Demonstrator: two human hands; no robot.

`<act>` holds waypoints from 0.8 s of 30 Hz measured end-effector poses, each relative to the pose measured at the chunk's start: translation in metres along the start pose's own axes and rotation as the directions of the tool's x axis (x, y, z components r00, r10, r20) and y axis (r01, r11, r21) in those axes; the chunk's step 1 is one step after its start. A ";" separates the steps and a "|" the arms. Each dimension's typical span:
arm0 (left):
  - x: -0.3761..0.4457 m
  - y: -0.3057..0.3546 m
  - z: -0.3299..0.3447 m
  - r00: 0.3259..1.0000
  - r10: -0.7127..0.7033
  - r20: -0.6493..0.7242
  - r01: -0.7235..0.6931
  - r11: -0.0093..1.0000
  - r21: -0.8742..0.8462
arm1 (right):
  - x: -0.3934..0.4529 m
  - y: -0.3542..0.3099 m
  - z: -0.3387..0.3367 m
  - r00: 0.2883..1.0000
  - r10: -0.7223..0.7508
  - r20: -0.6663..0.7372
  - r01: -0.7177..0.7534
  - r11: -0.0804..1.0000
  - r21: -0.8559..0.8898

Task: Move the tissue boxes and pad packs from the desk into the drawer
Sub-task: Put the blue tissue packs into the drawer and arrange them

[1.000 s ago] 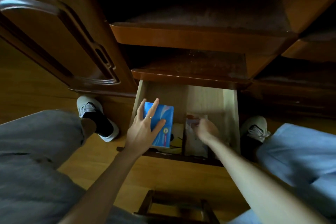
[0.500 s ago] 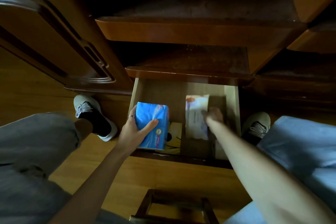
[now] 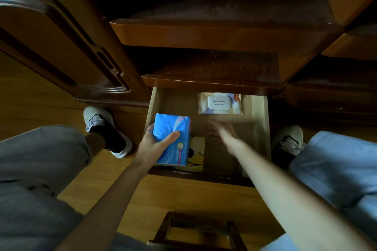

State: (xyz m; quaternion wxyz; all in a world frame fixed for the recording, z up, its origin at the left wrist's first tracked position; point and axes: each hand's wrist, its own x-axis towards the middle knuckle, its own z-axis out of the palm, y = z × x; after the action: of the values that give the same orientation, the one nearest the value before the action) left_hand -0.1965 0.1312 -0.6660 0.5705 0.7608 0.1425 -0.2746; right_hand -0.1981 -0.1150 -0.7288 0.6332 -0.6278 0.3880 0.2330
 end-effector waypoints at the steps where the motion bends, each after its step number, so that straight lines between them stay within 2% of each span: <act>1: 0.000 0.002 0.001 0.999 -0.038 -0.002 0.038 0.999 -0.030 | -0.011 -0.001 0.007 0.995 -0.035 0.092 0.042 0.996 -0.073; 3: -0.001 0.004 0.004 0.998 -0.067 -0.019 0.065 0.994 -0.087 | -0.032 -0.007 0.021 0.965 -0.076 0.249 0.127 0.972 -0.197; 6: -0.004 0.007 0.015 0.997 -0.076 0.002 0.075 0.974 -0.212 | -0.054 -0.013 0.025 0.926 -0.159 0.342 0.228 0.958 -0.172; 8: -0.007 0.010 0.029 0.996 -0.072 0.052 0.083 0.958 -0.276 | -0.059 -0.017 0.012 0.932 -0.198 0.304 0.244 0.962 -0.122; 12: -0.007 0.022 0.063 0.987 -0.068 0.143 0.105 0.957 -0.270 | -0.056 -0.013 -0.043 0.943 -0.276 0.185 0.299 0.948 -0.112; 15: -0.004 0.032 0.081 0.986 -0.076 0.150 0.117 0.949 -0.293 | -0.046 -0.002 -0.085 0.953 -0.298 0.052 0.301 0.949 -0.096; 17: -0.002 0.035 0.081 0.994 -0.070 0.085 0.093 0.946 -0.310 | -0.039 0.007 -0.097 0.947 -0.319 -0.040 0.308 0.937 -0.167; 19: 0.001 0.033 0.072 0.998 -0.058 0.010 0.058 0.960 -0.272 | -0.033 0.016 -0.099 0.911 -0.393 -0.121 0.329 0.873 -0.360; 20: 0.003 0.032 0.066 0.998 -0.062 -0.014 0.057 0.965 -0.257 | -0.030 0.022 -0.097 0.902 -0.415 -0.122 0.332 0.844 -0.421; 24: 0.008 0.025 0.041 0.990 -0.096 -0.107 0.054 0.940 -0.337 | -0.023 0.034 -0.076 0.944 -0.330 0.021 0.309 0.857 -0.412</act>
State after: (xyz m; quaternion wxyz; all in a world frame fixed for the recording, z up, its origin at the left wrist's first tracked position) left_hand -0.1872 0.0840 -0.6595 0.6704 0.6625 0.2503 -0.2212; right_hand -0.2532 -0.1815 -0.7251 0.5076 -0.8076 0.2366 0.1849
